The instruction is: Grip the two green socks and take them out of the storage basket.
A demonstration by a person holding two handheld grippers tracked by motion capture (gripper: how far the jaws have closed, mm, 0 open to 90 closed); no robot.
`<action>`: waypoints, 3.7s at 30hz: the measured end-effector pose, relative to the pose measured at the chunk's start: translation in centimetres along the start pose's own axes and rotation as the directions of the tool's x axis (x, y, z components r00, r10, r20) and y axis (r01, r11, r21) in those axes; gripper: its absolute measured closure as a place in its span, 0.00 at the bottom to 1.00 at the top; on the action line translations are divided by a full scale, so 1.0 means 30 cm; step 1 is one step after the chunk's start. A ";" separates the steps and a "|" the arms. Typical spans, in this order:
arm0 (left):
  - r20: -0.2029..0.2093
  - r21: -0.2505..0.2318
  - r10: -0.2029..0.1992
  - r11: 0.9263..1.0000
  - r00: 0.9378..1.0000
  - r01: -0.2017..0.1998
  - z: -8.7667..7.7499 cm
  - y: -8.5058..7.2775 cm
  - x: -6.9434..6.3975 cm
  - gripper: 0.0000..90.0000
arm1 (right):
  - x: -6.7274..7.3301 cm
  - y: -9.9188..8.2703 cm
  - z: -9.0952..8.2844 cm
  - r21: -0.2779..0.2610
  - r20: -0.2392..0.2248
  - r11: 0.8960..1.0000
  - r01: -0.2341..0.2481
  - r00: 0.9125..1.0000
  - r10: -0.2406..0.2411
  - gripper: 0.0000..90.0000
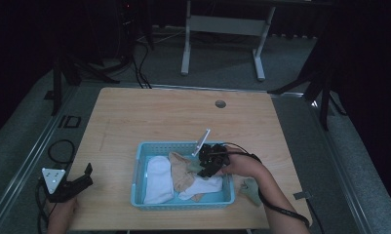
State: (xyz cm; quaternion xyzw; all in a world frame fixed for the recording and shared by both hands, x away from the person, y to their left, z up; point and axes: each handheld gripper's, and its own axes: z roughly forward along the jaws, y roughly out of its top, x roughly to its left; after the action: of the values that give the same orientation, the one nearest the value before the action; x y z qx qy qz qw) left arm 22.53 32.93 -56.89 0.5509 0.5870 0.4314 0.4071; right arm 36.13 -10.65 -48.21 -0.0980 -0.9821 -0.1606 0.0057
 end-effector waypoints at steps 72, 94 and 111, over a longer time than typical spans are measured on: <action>-0.005 0.007 0.001 1.000 1.000 -0.001 0.001 0.001 -0.002 0.00 | -0.069 -0.311 -0.483 -0.077 0.176 0.993 -0.091 0.979 0.103 0.93; -0.004 0.005 0.004 1.000 1.000 -0.004 0.001 0.001 -0.003 0.00 | -0.196 -0.505 -0.246 -0.058 0.157 0.970 -0.238 0.957 0.244 0.93; -0.004 0.006 0.003 1.000 1.000 -0.003 0.001 0.001 -0.002 0.00 | -0.174 -0.580 -0.140 -0.104 0.081 0.951 -0.291 0.951 0.299 0.70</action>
State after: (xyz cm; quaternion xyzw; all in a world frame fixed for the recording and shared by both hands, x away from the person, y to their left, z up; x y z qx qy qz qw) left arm 22.55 32.86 -56.87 0.5521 0.5883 0.4316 0.4034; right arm 37.79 -29.14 -49.92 -0.2515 -0.9472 -0.1976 -0.0218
